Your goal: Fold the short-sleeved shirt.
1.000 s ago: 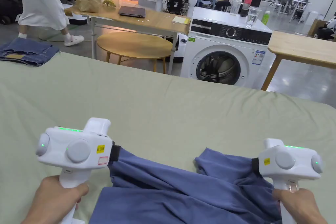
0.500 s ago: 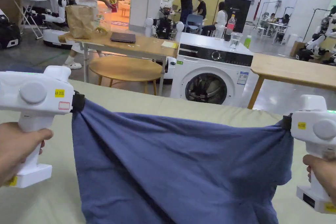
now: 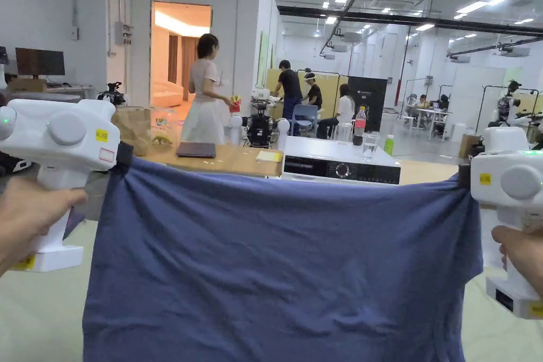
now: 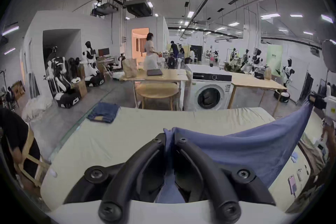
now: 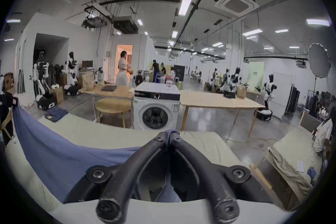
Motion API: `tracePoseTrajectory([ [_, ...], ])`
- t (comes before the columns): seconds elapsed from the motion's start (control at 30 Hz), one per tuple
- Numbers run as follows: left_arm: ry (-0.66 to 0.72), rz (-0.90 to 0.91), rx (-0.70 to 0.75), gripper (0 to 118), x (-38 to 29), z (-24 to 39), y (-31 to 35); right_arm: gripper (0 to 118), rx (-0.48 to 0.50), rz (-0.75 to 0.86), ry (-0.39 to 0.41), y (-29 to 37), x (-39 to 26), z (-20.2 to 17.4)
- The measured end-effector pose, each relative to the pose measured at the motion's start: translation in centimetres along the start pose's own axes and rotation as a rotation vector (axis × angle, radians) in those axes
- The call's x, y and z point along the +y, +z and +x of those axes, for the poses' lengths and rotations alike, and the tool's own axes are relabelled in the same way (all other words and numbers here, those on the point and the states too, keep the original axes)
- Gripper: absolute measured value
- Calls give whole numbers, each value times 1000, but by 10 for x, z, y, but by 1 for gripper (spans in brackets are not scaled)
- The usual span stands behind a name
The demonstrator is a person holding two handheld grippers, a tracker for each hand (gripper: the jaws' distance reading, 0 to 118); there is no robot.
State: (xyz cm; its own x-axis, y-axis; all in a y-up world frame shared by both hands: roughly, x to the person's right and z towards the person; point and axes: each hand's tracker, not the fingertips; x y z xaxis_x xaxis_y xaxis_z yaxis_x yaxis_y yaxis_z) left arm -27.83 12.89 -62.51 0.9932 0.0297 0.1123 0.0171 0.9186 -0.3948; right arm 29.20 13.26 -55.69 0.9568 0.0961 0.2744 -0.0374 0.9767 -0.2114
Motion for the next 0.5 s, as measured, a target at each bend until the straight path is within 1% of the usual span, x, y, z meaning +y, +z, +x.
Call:
tracePoseTrajectory([
  [0.2,15,69,10,2,52,-4,7,0,-24,73,-18,-5,55,-3],
  [0.3,16,82,15,2,68,-3,10,0,-39,109,4,-3,79,-6],
  [0.37,15,104,19,2,77,-5,9,0,-41,119,4,-2,91,-8],
  [0.5,3,113,28,2,80,-4,10,0,-54,148,17,3,101,-9],
])
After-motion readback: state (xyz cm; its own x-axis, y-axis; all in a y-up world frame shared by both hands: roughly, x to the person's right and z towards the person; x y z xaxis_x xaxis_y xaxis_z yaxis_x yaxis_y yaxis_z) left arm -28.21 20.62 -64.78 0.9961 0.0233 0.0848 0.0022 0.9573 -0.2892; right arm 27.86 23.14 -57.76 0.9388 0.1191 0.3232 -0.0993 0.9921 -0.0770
